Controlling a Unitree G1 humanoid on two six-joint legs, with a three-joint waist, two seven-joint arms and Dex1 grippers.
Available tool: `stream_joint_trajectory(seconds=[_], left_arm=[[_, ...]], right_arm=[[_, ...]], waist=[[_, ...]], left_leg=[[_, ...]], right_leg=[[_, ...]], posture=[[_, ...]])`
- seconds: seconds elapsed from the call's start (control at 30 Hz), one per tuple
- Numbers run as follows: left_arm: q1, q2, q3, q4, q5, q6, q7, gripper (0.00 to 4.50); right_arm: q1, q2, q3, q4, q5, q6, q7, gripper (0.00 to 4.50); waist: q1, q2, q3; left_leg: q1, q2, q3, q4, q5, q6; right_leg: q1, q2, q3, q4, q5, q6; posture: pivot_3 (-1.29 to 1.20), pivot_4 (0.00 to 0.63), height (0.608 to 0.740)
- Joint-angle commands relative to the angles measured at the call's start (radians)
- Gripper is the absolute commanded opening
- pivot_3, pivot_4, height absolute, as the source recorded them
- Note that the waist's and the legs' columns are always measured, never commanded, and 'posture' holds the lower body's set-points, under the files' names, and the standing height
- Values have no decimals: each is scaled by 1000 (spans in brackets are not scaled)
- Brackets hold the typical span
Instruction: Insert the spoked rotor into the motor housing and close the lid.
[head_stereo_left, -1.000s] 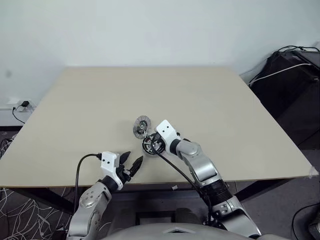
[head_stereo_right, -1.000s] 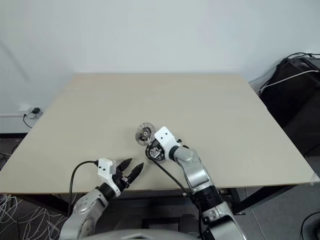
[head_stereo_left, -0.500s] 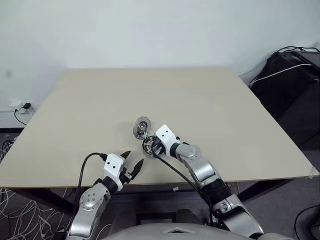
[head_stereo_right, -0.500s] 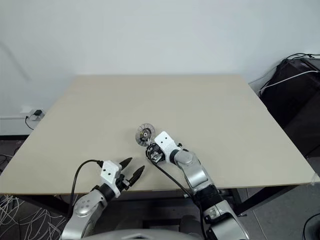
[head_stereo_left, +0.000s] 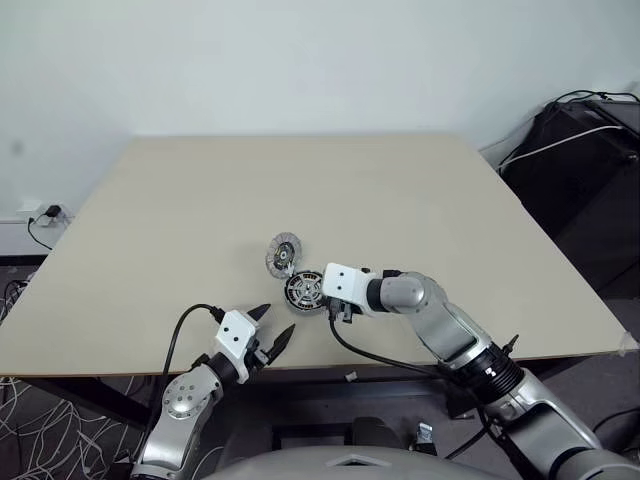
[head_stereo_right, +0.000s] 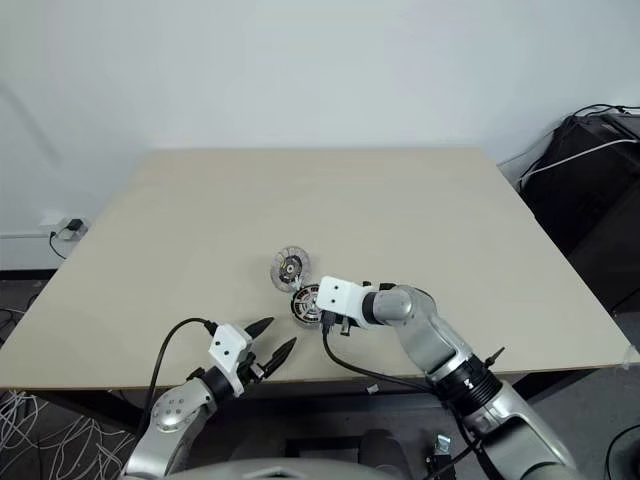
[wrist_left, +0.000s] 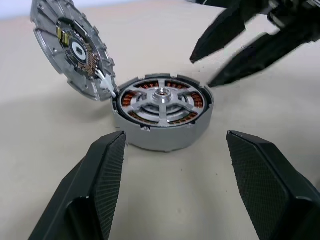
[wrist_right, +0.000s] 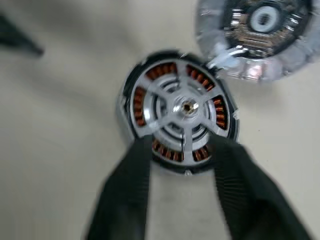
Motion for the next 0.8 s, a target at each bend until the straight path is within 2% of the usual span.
stream_joint_trajectory(seconds=[0.03, 0.33, 0.67, 0.7, 0.8], left_arm=[[-6, 3, -2, -12, -18, -19, -11, 3402], [6, -8, -3, -19, -31, -4, -7, 3402], [23, -25, -11, -64, -47, 28, 15, 3402], [24, -26, -10, -67, -48, 32, 17, 3402], [26, -34, -11, -76, -50, 40, 25, 3402]], right_arm=[[-63, -21, 49, 7, -65, -83, 47, 2864], [-168, -11, 143, 136, -140, -213, 170, 2864], [-207, 22, 159, 278, -192, -298, 212, 2864], [-210, 26, 159, 289, -196, -304, 212, 2455], [-223, 39, 163, 328, -213, -325, 208, 1623]], waist=[[0, 0, 0], [4, -1, 0], [9, -1, 0], [9, -1, 0], [8, -1, 0]], left_leg=[[0, 0, 0, 0, 0, 0], [0, 0, 0, 0, 0, 0], [0, 0, 0, 0, 0, 0], [1, 0, 0, 0, 0, 0], [1, 0, 0, 0, 0, 0]], right_leg=[[0, 0, 0, 0, 0, 0], [0, 0, 0, 0, 0, 0], [0, 0, 0, 0, 0, 0], [1, 0, 0, 1, 0, 0], [1, 0, 0, 1, 0, 0]], posture=[[0, 0, 740], [0, 0, 740], [0, 0, 740], [0, 0, 740], [0, 0, 740]])
